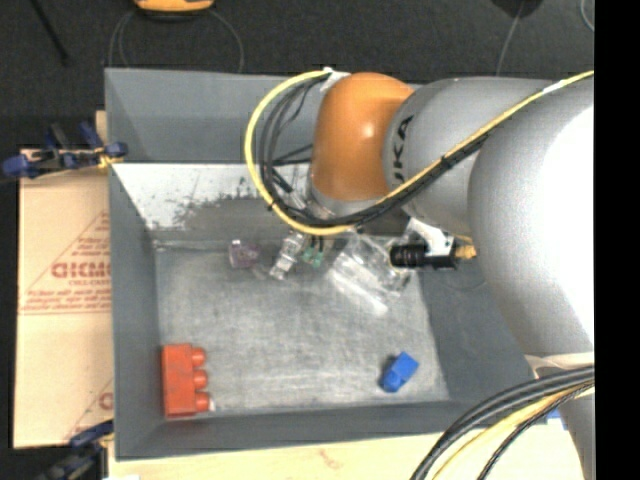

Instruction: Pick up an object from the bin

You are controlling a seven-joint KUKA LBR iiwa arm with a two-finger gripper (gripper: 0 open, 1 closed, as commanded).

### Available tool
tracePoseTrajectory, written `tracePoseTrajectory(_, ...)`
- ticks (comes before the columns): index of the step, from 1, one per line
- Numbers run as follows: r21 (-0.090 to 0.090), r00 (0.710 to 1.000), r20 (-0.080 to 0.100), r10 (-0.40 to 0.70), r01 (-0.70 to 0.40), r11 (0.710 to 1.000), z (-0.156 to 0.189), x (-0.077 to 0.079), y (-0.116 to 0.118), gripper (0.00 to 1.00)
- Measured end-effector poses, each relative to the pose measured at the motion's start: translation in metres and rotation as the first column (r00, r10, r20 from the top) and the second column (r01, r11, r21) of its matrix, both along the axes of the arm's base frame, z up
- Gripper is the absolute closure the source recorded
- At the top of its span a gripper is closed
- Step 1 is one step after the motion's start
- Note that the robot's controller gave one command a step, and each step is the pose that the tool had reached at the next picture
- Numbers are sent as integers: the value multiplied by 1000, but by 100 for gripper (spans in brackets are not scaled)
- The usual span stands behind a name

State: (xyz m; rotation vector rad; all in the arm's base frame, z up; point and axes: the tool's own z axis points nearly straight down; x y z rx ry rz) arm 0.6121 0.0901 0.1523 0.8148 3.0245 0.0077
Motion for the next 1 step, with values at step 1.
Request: tracePoseTrajectory(1, -1, 1000, 2, 12, -12, 1000, 79, 1, -6, 100)
